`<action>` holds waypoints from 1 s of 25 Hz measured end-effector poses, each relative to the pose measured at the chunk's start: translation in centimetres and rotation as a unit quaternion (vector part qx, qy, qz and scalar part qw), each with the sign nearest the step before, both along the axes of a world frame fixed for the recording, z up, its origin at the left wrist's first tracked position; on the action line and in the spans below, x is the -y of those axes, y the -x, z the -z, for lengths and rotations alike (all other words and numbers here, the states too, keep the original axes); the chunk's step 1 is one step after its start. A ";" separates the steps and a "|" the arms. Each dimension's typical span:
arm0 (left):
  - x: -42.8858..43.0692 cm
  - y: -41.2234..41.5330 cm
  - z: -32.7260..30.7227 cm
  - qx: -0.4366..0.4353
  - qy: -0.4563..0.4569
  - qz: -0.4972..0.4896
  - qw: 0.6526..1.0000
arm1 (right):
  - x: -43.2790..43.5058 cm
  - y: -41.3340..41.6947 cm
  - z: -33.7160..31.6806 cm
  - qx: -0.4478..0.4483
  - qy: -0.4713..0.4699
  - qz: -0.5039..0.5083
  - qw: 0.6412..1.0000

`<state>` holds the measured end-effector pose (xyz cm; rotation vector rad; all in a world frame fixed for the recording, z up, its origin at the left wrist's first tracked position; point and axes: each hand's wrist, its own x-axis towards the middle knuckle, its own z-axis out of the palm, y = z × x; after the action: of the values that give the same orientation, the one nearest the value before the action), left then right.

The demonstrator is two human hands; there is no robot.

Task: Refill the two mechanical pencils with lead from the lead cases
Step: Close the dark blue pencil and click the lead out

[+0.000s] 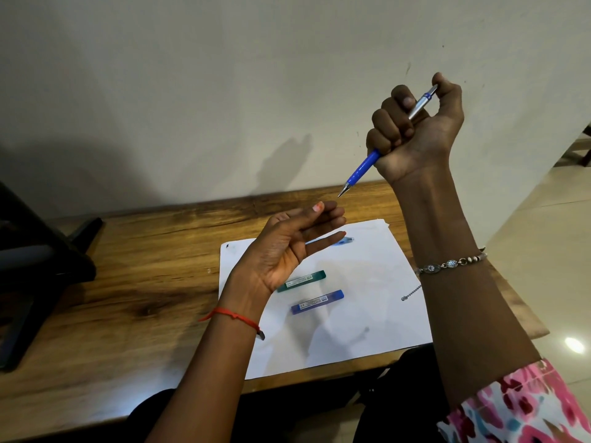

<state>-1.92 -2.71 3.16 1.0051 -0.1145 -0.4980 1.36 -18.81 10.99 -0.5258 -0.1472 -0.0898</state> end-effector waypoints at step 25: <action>-0.1 -0.2 0.3 0.003 -0.022 0.017 1.000 | -0.6 1.0 -0.8 -0.008 0.122 0.032 0.992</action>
<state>-1.70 -2.59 2.84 1.0484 -0.1264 -0.5310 0.39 -18.23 11.80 -0.7760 -0.1270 -0.1312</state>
